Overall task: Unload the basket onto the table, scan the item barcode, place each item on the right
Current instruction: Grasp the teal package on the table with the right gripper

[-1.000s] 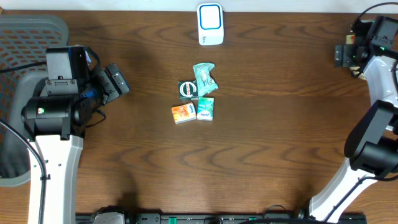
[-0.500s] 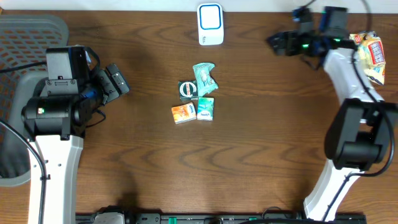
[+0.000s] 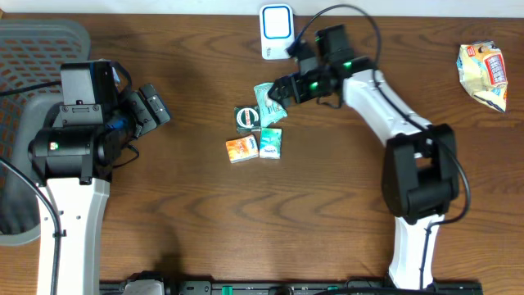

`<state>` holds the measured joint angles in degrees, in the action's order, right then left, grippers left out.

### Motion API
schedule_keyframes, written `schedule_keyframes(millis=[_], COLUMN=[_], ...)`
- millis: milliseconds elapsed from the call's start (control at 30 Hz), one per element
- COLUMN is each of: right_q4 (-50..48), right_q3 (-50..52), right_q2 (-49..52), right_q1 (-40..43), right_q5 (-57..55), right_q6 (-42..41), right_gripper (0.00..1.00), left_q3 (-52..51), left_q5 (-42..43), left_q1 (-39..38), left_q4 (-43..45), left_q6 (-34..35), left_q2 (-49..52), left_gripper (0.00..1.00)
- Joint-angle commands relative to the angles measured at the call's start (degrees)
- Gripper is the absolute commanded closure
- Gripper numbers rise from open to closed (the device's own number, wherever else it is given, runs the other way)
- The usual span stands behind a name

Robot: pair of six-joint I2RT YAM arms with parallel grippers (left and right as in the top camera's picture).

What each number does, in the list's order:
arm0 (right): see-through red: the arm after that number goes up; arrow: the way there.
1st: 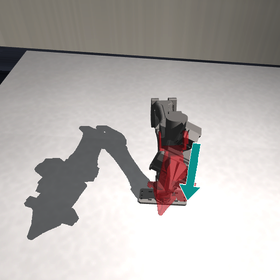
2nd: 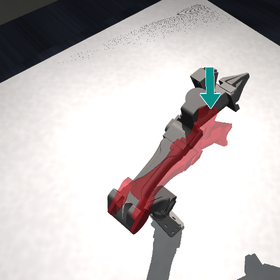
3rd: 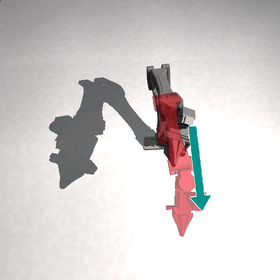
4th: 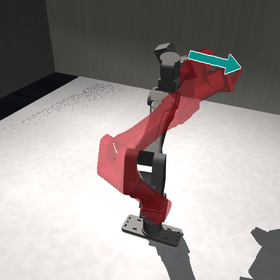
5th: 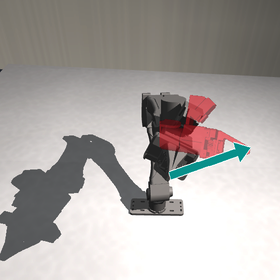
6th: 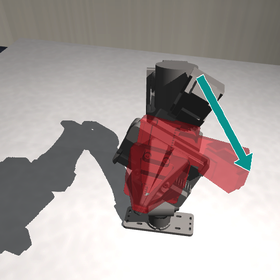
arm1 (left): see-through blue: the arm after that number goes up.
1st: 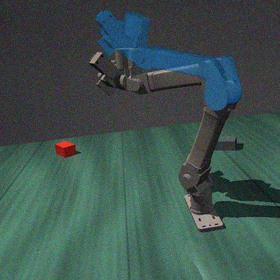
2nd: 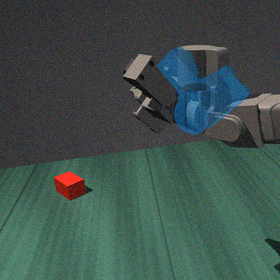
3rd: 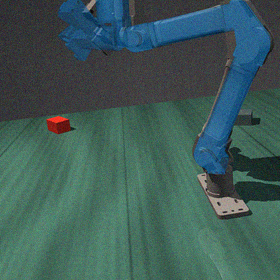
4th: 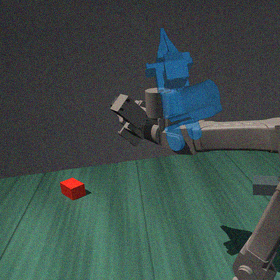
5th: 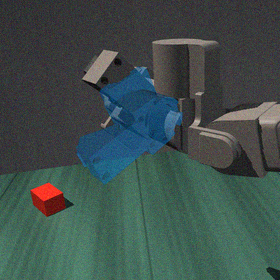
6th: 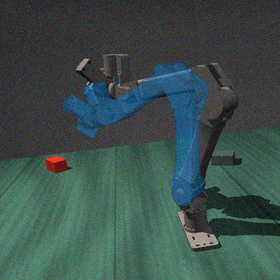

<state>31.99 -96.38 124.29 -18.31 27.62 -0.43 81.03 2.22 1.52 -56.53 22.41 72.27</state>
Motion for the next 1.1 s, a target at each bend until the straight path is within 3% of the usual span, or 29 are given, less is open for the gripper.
schedule_keyframes(millis=[0,100,400,633,767,900,1067], right_q4=[0.13,-0.15,-0.72,2.69,9.44,14.71,16.26], right_q3=[-0.22,-0.22,-0.22,-0.33,-0.33,-0.33,-0.33], right_q2=[2.49,4.13,9.09,8.07,4.61,-0.72,-7.96], right_q1=[-0.66,-1.22,-1.51,-0.66,1.07,2.08,0.98], right_q5=[-3.72,-3.78,-6.69,-15.21,-25.49,-33.86,-33.14], right_q6=[-5.62,-7.72,-7.69,-7.72,-7.69,-7.65,-5.29], right_gripper=[0.10,0.23,0.30,0.44,0.44,0.39,0.35], left_q3=[0.50,0.50,0.50,0.50,0.50,0.52,0.50], left_q5=[-0.52,-0.55,-0.55,-0.55,-0.55,-0.55,-0.52], left_q1=[0.35,0.35,0.35,0.35,0.35,0.35,0.35], left_q4=[-0.04,-0.04,-0.04,-0.04,-0.04,-0.04,-0.04], left_q6=[-0.76,-0.76,-0.76,-0.76,-0.76,-0.76,-0.76], left_q2=[-0.04,-0.04,-0.04,-0.04,-0.04,-0.04,-0.04], left_gripper=[0.02,0.02,0.02,0.02,0.02,0.02,0.02])
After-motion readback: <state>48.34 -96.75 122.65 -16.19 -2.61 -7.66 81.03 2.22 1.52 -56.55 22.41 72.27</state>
